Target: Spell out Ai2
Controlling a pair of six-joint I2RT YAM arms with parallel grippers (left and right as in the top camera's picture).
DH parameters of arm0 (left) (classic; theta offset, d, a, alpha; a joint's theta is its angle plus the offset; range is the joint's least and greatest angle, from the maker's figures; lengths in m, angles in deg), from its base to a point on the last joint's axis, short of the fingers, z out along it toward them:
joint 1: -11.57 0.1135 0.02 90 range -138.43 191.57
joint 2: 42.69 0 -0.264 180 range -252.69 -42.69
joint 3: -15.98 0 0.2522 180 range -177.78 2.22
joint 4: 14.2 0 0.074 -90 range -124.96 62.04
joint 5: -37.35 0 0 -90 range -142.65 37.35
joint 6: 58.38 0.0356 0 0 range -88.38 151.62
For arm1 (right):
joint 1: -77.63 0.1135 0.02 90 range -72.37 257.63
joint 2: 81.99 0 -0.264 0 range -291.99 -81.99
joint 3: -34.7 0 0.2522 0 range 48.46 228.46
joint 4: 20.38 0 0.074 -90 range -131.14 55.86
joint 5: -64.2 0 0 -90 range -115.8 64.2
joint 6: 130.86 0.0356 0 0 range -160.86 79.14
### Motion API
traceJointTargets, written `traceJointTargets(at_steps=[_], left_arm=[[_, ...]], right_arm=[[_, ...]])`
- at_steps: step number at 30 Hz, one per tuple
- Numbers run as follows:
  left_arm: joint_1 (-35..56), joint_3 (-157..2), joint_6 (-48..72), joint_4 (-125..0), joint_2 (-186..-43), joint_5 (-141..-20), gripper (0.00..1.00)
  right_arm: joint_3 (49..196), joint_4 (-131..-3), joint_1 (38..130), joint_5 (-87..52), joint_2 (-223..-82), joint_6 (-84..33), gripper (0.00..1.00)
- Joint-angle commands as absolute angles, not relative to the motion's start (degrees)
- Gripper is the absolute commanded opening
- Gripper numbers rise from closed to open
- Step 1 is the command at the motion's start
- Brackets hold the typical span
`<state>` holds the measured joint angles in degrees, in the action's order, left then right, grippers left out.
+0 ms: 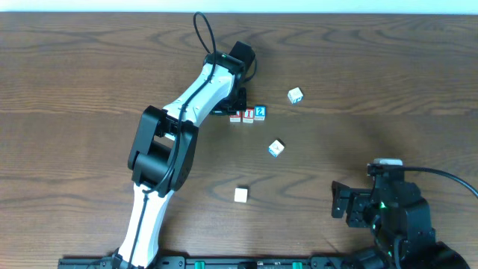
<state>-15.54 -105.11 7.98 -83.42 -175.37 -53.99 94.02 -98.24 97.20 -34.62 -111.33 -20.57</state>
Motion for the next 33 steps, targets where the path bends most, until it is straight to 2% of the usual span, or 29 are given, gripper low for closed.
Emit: traceJointTargets(at_steps=[1, 20, 28, 33], left_arm=[[-15.46, -104.91, 9.42, -83.21, -176.05, -55.19, 0.06], [-15.46, -104.91, 9.4, -82.27, -176.05, -56.66, 0.06], [-13.27, -106.23, 9.29, -84.28, -174.49, -49.16, 0.06], [-8.86, -109.22, 9.31, -84.26, -167.11, -47.54, 0.06]], right_arm=[[94.09, -98.28, 96.77, -35.01, -111.25, -21.2, 0.99], [94.09, -98.28, 96.77, -35.01, -111.25, -21.2, 0.99], [94.09, -98.28, 96.77, -35.01, -111.25, -21.2, 0.99], [94.09, -98.28, 96.77, -35.01, -111.25, -21.2, 0.99]])
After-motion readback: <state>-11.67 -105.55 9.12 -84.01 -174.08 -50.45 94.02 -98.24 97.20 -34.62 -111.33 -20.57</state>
